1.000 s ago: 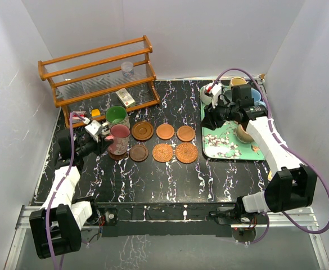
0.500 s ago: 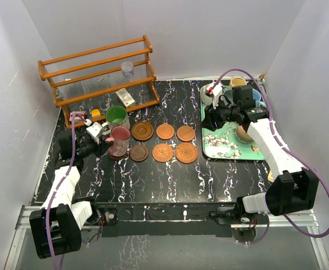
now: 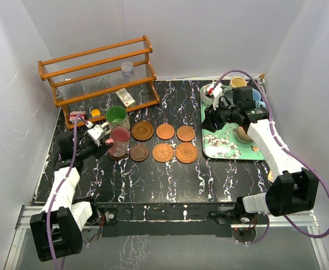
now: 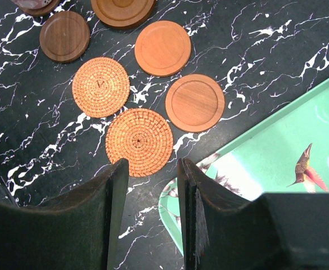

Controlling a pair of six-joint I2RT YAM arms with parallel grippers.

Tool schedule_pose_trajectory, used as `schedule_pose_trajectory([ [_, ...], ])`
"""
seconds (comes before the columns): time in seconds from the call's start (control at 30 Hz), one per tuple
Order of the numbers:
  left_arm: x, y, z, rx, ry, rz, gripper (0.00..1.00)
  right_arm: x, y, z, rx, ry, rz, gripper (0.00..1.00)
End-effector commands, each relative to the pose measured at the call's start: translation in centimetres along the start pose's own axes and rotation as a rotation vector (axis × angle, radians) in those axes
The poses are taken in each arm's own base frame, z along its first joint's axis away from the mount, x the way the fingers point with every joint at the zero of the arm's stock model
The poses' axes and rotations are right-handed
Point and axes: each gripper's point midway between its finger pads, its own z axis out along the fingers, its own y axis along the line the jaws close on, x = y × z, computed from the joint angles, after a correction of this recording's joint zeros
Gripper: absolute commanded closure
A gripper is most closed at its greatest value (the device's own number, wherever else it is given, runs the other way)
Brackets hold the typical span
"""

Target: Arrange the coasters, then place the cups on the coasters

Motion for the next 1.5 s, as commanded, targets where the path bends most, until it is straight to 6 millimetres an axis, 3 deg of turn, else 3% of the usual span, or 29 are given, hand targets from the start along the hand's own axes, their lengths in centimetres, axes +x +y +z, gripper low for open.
schedule_pose_trajectory([
  [0.0, 0.0, -0.3, -0.5, 0.003, 0.013, 0.048, 0.85, -2.1, 0.1, -0.9, 0.013, -0.076, -0.055, 0.61],
  [0.33, 1.1, -0.2, -1.1, -0.033, 0.059, 0.063, 0.77, -2.0, 0.1, -0.9, 0.010, -0.075, -0.057, 0.61],
  [1.13, 2.6, -0.2, -2.1, -0.062, 0.132, 0.105, 0.70, -1.9, 0.2, -1.0, 0.012, -0.076, -0.061, 0.60],
  [1.47, 1.5, -0.1, -3.0, -0.072, 0.156, 0.121, 0.59, -1.9, 0.3, -1.2, 0.018, -0.078, -0.066, 0.60],
])
